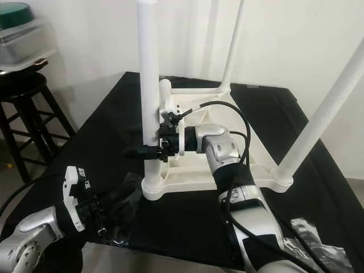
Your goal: Building children table
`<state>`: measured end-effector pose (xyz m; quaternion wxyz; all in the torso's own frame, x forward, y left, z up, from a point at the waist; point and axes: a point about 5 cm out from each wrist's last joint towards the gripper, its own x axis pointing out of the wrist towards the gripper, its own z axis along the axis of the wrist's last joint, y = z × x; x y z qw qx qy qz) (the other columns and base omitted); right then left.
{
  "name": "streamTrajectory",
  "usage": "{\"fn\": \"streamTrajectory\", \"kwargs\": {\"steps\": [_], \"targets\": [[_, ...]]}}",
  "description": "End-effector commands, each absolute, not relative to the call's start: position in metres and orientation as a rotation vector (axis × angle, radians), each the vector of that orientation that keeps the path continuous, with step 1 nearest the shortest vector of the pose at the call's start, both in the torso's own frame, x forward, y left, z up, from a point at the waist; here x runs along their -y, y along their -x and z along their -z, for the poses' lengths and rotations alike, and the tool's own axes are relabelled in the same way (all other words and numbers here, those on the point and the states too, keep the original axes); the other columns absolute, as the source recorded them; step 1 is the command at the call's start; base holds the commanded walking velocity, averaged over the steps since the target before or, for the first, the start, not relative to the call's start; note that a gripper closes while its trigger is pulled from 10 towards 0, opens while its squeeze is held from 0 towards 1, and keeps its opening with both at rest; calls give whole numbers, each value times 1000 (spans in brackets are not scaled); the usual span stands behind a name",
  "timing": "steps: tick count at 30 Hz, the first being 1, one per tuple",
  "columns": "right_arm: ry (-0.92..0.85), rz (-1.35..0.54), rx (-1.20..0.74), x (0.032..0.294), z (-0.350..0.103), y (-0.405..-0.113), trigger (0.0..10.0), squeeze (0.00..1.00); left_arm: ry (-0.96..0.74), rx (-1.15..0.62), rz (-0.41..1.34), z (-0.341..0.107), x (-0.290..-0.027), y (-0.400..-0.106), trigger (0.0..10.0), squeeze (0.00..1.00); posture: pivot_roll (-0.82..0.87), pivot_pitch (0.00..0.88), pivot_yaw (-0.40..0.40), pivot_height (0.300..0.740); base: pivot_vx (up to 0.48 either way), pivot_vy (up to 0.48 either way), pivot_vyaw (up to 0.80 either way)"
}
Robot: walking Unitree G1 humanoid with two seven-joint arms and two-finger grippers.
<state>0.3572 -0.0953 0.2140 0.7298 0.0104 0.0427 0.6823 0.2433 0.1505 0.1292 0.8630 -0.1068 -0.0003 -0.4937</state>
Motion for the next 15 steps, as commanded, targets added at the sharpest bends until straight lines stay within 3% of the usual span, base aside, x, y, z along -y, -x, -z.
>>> {"fn": "streamTrajectory", "kwargs": {"steps": [1, 8, 9, 12, 15], "targets": [[-27, -1466, -49, 99, -215, -357, 0, 0, 227, -9, 1038, -127, -149, -241, 10000, 0, -25, 0, -61, 740, 0, 0, 0], [-34, -1362, -41, 106, -204, -359, 0, 0, 228, -7, 1039, -127, -149, -241, 10000, 0, -29, 0, -59, 740, 0, 0, 0], [-49, -1272, -49, 104, -197, -357, 0, 0, 228, -6, 1039, -128, -150, -241, 10000, 0, -42, 0, -58, 740, 0, 0, 0], [-200, -603, -95, 88, -154, -334, 0, 0, 225, -3, 1036, -130, -154, -242, 10000, 0, -58, 0, -50, 740, 0, 0, 0], [-128, -547, -61, 87, -157, -326, 0, 0, 224, -3, 1036, -130, -155, -243, 10000, 0, -65, 0, -36, 740, 0, 0, 0]]}}
